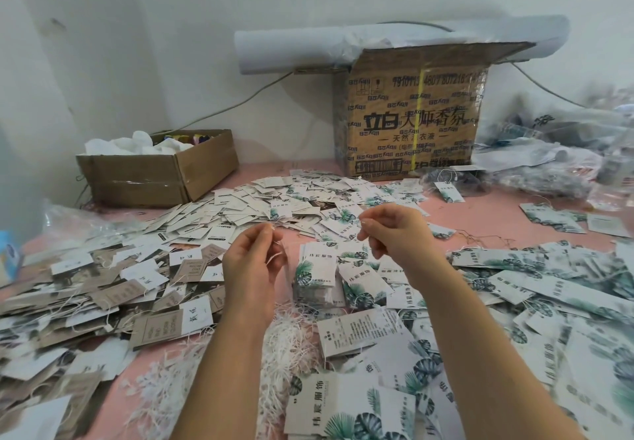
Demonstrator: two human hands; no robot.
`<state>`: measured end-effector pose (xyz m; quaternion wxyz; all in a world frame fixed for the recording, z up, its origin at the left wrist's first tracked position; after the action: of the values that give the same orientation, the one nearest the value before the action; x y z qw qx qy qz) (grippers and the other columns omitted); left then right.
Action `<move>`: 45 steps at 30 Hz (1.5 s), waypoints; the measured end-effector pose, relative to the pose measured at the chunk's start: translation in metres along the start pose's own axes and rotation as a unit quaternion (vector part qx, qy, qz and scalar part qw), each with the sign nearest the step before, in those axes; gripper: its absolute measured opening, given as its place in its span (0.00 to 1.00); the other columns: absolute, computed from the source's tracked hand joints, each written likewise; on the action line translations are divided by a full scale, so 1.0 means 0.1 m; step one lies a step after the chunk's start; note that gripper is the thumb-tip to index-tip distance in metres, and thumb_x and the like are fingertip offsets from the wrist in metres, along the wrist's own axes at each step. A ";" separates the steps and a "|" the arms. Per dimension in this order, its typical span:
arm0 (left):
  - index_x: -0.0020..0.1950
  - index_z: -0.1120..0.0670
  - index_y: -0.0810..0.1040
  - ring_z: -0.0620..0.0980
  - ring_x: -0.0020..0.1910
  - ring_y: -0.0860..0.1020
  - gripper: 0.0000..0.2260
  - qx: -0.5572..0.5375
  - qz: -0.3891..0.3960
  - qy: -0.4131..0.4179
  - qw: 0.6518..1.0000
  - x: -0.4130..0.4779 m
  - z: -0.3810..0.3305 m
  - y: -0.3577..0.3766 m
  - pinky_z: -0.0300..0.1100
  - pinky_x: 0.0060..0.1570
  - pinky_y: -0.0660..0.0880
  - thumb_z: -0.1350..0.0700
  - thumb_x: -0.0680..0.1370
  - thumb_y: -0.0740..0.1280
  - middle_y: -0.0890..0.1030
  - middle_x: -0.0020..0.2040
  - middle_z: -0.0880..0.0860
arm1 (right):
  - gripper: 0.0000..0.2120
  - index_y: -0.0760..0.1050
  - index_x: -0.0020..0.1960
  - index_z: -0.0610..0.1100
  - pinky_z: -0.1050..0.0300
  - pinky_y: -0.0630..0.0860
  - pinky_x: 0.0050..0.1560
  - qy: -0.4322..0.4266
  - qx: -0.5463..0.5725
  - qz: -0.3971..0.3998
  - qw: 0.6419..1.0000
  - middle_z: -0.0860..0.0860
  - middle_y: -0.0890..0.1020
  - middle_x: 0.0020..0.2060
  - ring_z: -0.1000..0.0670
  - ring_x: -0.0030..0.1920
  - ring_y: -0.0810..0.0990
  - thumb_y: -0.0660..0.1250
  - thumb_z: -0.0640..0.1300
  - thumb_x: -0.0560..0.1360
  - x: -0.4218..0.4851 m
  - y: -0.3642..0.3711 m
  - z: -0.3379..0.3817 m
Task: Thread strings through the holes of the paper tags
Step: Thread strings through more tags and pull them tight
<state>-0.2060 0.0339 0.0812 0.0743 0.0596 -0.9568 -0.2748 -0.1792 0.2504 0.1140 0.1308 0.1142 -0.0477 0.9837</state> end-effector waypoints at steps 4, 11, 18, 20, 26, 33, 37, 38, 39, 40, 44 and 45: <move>0.43 0.55 0.81 0.39 0.29 0.76 0.06 0.061 0.069 0.021 0.996 -0.05 -0.04 0.14 0.32 0.29 0.73 0.63 0.76 0.66 0.81 0.33 0.49 | 0.06 0.75 0.43 0.41 0.62 0.72 0.25 -0.041 0.011 0.011 0.999 0.48 0.82 0.29 0.54 0.24 0.73 0.65 0.33 0.75 -0.03 0.09 0.12; 0.45 0.53 0.80 0.41 0.31 0.74 0.06 0.139 0.138 0.036 0.980 -0.16 -0.03 0.32 0.32 0.30 0.72 0.64 0.76 0.66 0.82 0.34 0.50 | 0.07 0.75 0.40 0.40 0.62 0.74 0.25 -0.080 0.031 0.090 0.992 0.48 0.81 0.28 0.53 0.24 0.75 0.66 0.31 0.73 -0.12 0.34 0.27; 0.46 0.54 0.77 0.44 0.32 0.72 0.05 0.134 0.153 0.039 0.978 -0.20 -0.04 0.37 0.35 0.30 0.69 0.65 0.76 0.66 0.81 0.33 0.51 | 0.07 0.75 0.41 0.38 0.62 0.78 0.31 -0.072 0.033 0.150 0.986 0.49 0.82 0.27 0.52 0.28 0.80 0.64 0.28 0.73 -0.16 0.47 0.28; 0.46 0.55 0.75 0.45 0.32 0.71 0.05 0.127 0.162 0.042 0.978 -0.21 -0.05 0.39 0.35 0.31 0.68 0.65 0.76 0.66 0.80 0.32 0.51 | 0.07 0.76 0.39 0.40 0.62 0.76 0.29 -0.090 0.014 0.141 0.986 0.50 0.81 0.27 0.52 0.27 0.79 0.66 0.31 0.73 -0.16 0.44 0.32; 0.44 0.57 0.73 0.44 0.30 0.72 0.07 0.142 0.195 0.057 0.969 -0.25 -0.06 0.46 0.34 0.30 0.69 0.68 0.76 0.64 0.80 0.32 0.51 | 0.07 0.79 0.37 0.44 0.64 0.75 0.29 -0.129 -0.047 0.122 0.983 0.54 0.79 0.26 0.57 0.27 0.75 0.70 0.34 0.70 -0.17 0.44 0.36; 0.43 0.56 0.73 0.43 0.28 0.70 0.08 0.158 0.195 0.067 0.966 -0.26 -0.06 0.48 0.35 0.29 0.68 0.68 0.76 0.64 0.78 0.32 0.50 | 0.09 0.75 0.37 0.44 0.61 0.74 0.30 -0.118 -0.081 0.145 0.979 0.53 0.78 0.29 0.57 0.27 0.72 0.66 0.35 0.74 -0.15 0.55 0.30; 0.45 0.55 0.76 0.42 0.29 0.72 0.05 0.176 0.196 0.066 0.962 -0.26 -0.04 0.48 0.33 0.30 0.69 0.65 0.76 0.66 0.81 0.33 0.49 | 0.11 0.72 0.36 0.46 0.63 0.71 0.28 -0.119 -0.108 0.136 0.977 0.54 0.75 0.28 0.59 0.25 0.70 0.64 0.36 0.76 -0.14 0.56 0.29; 0.45 0.55 0.77 0.41 0.29 0.72 0.04 0.184 0.197 0.066 0.961 -0.25 -0.03 0.48 0.32 0.29 0.70 0.64 0.76 0.66 0.81 0.33 0.48 | 0.11 0.72 0.36 0.46 0.64 0.70 0.28 -0.120 -0.109 0.132 0.978 0.55 0.74 0.27 0.60 0.24 0.69 0.64 0.36 0.76 -0.14 0.55 0.29; 0.45 0.55 0.78 0.40 0.28 0.72 0.03 0.190 0.197 0.064 0.960 -0.25 -0.02 0.47 0.32 0.29 0.69 0.62 0.76 0.67 0.81 0.32 0.47 | 0.11 0.72 0.36 0.46 0.66 0.69 0.27 -0.121 -0.109 0.127 0.978 0.55 0.73 0.27 0.61 0.24 0.69 0.64 0.36 0.76 -0.13 0.55 0.30; 0.45 0.55 0.79 0.40 0.28 0.72 0.02 0.193 0.197 0.059 0.959 -0.24 -0.01 0.47 0.31 0.28 0.69 0.61 0.76 0.67 0.80 0.30 0.46 | 0.11 0.72 0.36 0.46 0.67 0.69 0.27 -0.121 -0.109 0.122 0.979 0.56 0.73 0.26 0.61 0.24 0.69 0.64 0.36 0.76 -0.13 0.54 0.30; 0.45 0.56 0.81 0.40 0.27 0.68 0.04 0.211 0.199 0.048 0.956 -0.23 0.03 0.46 0.32 0.29 0.67 0.56 0.75 0.68 0.75 0.28 0.45 | 0.11 0.72 0.36 0.46 0.68 0.69 0.27 -0.119 -0.113 0.119 0.979 0.61 0.75 0.23 0.62 0.24 0.70 0.64 0.37 0.76 -0.13 0.53 0.29; 0.45 0.56 0.81 0.40 0.27 0.68 0.05 0.216 0.199 0.050 0.955 -0.23 0.03 0.46 0.32 0.29 0.67 0.56 0.75 0.68 0.75 0.27 0.44 | 0.11 0.72 0.36 0.46 0.68 0.69 0.27 -0.118 -0.114 0.120 0.979 0.62 0.75 0.22 0.62 0.24 0.70 0.64 0.37 0.76 -0.13 0.53 0.29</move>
<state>-0.1876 0.0776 0.1008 0.1600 -0.1035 -0.9810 -0.0380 -0.1750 0.1923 0.1356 0.0173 0.2074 -0.1879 0.9599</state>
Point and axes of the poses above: each hand's wrist, its own x-axis towards the middle knuckle, its own y-axis out of the palm, z = x × y, the point moved 8 cm from there along x, towards the middle knuckle
